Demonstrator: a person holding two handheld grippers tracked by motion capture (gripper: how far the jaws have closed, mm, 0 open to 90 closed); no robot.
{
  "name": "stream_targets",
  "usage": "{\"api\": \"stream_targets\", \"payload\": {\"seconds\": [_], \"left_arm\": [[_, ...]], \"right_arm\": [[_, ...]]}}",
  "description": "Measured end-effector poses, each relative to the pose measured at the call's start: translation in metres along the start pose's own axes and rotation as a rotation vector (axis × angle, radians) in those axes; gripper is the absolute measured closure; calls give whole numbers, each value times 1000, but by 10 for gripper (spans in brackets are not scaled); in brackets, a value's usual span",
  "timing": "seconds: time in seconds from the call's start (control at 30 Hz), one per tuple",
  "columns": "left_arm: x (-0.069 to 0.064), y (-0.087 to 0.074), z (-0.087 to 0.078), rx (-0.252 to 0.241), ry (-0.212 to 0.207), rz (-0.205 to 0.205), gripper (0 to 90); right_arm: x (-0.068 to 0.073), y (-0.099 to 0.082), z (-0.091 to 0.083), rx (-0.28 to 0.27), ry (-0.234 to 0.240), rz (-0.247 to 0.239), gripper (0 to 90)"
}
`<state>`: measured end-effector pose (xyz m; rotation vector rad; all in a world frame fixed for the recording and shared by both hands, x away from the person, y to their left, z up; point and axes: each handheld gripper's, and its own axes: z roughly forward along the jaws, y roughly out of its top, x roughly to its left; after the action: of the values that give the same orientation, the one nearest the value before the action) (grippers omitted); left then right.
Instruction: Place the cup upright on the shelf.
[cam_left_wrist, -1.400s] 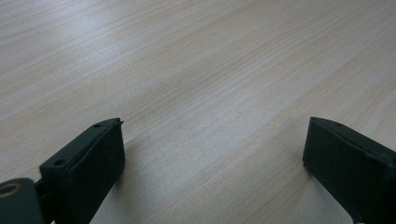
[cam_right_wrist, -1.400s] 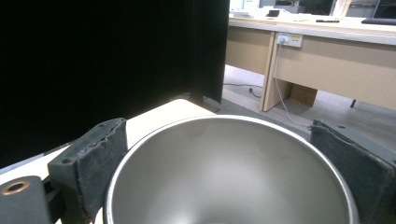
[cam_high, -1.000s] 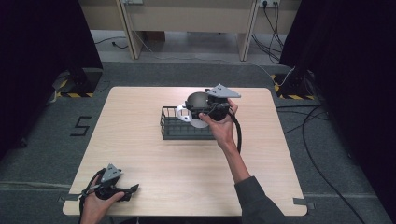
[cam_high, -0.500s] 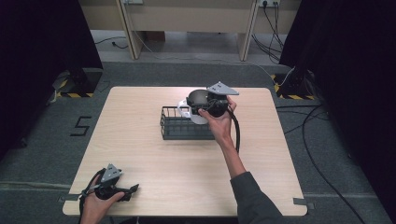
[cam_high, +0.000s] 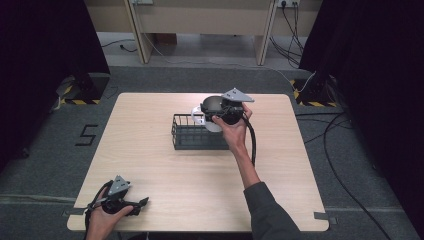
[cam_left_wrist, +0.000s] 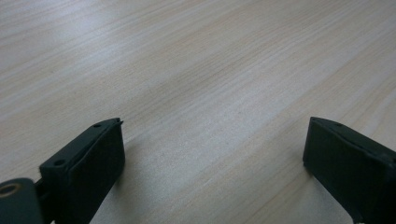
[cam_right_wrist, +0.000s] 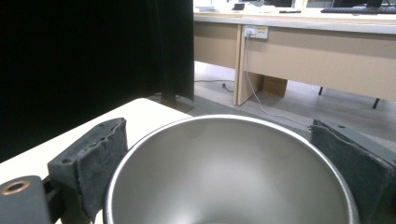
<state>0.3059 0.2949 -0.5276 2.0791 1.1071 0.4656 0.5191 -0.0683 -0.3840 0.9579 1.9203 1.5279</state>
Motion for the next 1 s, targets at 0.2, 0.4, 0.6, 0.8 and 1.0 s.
{"api": "stream_targets", "payload": {"seconds": [0.2, 0.4, 0.6, 0.8, 1.0], "left_arm": [[0, 0, 0, 0, 0, 0, 48], [0, 0, 0, 0, 0, 1, 48], [0, 0, 0, 0, 0, 1, 48], [0, 0, 0, 0, -1, 0, 47], [0, 0, 0, 0, -1, 1, 47]], "right_arm": [[0, -4, 4, -3, -2, 9, 67], [1, -8, 8, 3, -7, 8, 67], [1, -11, 11, 5, -9, 16, 67], [3, -17, 16, 11, -5, 19, 67], [3, -23, 18, 11, -3, 25, 67]]}}
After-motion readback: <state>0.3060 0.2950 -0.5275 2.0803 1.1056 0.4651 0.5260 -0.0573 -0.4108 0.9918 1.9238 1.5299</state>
